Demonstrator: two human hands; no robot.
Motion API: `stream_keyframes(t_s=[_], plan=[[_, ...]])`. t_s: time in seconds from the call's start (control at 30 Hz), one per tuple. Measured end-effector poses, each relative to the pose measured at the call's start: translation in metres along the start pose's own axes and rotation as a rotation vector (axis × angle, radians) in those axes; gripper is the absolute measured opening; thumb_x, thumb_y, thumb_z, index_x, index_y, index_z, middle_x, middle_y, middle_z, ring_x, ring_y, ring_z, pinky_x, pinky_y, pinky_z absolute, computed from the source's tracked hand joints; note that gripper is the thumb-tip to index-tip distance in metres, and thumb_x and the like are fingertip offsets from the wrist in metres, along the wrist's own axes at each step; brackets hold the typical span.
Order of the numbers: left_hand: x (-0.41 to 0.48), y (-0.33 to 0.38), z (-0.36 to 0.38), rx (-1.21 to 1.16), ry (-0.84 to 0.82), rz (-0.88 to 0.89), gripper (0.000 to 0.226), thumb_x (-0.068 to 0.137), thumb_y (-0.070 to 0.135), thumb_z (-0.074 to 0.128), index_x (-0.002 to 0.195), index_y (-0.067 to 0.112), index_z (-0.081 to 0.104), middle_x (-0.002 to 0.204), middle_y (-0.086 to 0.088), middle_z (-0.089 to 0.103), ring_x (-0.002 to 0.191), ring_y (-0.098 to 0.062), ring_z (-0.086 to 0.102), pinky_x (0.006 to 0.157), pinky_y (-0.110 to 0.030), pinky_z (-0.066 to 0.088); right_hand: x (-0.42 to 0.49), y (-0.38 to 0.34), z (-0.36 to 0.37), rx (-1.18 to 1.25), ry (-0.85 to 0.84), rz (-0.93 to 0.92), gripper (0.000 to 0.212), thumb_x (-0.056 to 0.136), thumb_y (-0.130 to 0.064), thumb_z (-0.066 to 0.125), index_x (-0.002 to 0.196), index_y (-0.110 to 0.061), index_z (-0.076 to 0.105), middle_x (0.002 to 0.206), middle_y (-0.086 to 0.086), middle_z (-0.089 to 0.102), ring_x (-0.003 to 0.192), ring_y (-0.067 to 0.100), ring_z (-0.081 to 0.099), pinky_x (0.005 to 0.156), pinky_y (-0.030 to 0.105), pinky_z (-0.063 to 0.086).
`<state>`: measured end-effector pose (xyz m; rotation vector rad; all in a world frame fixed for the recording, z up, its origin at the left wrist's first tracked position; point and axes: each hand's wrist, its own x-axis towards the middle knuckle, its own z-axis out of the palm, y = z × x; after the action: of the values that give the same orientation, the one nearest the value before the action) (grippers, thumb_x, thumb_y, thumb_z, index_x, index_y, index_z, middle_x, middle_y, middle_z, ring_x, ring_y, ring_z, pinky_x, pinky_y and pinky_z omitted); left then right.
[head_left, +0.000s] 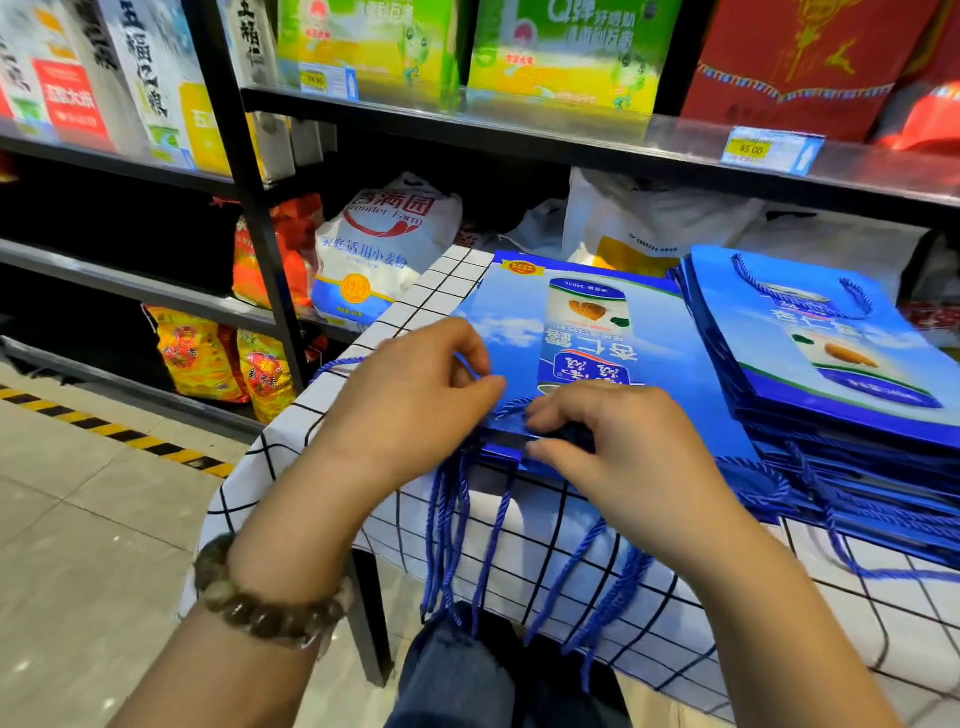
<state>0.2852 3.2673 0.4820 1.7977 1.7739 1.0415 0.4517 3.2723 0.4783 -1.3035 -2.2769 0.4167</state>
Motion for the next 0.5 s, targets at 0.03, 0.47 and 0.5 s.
stream_keyframes(t_s=[0.03, 0.47, 0.5], plan=[[0.004, 0.004, 0.003, 0.074, -0.044, 0.023, 0.013, 0.075, 0.031, 0.066, 0.076, 0.027, 0.054, 0.063, 0.007, 0.062, 0.065, -0.013, 0.057, 0.069, -0.035, 0.05, -0.002, 0.0, 0.002, -0.015, 0.023, -0.012, 0.007, 0.078, -0.025, 0.07, 0.085, -0.025, 0.068, 0.095, -0.008, 0.07, 0.092, 0.017, 0.063, 0.079, 0.038, 0.05], [0.02, -0.008, 0.017, 0.119, 0.173, 0.059, 0.023, 0.077, 0.02, 0.066, 0.07, 0.034, 0.048, 0.064, 0.011, 0.058, 0.079, -0.018, 0.058, 0.07, -0.032, 0.046, -0.019, -0.005, 0.014, -0.169, 0.141, -0.144, 0.007, 0.074, -0.026, 0.054, 0.079, -0.023, 0.059, 0.082, -0.009, 0.065, 0.078, 0.019, 0.063, 0.061, 0.033, 0.053], [0.018, -0.011, 0.019, 0.111, 0.163, 0.08, 0.024, 0.076, 0.021, 0.067, 0.07, 0.035, 0.05, 0.063, 0.012, 0.058, 0.078, -0.017, 0.059, 0.072, -0.033, 0.047, -0.02, -0.006, 0.016, -0.217, 0.143, -0.178, 0.01, 0.072, -0.028, 0.057, 0.081, -0.024, 0.059, 0.084, -0.009, 0.064, 0.078, 0.018, 0.062, 0.063, 0.03, 0.052]])
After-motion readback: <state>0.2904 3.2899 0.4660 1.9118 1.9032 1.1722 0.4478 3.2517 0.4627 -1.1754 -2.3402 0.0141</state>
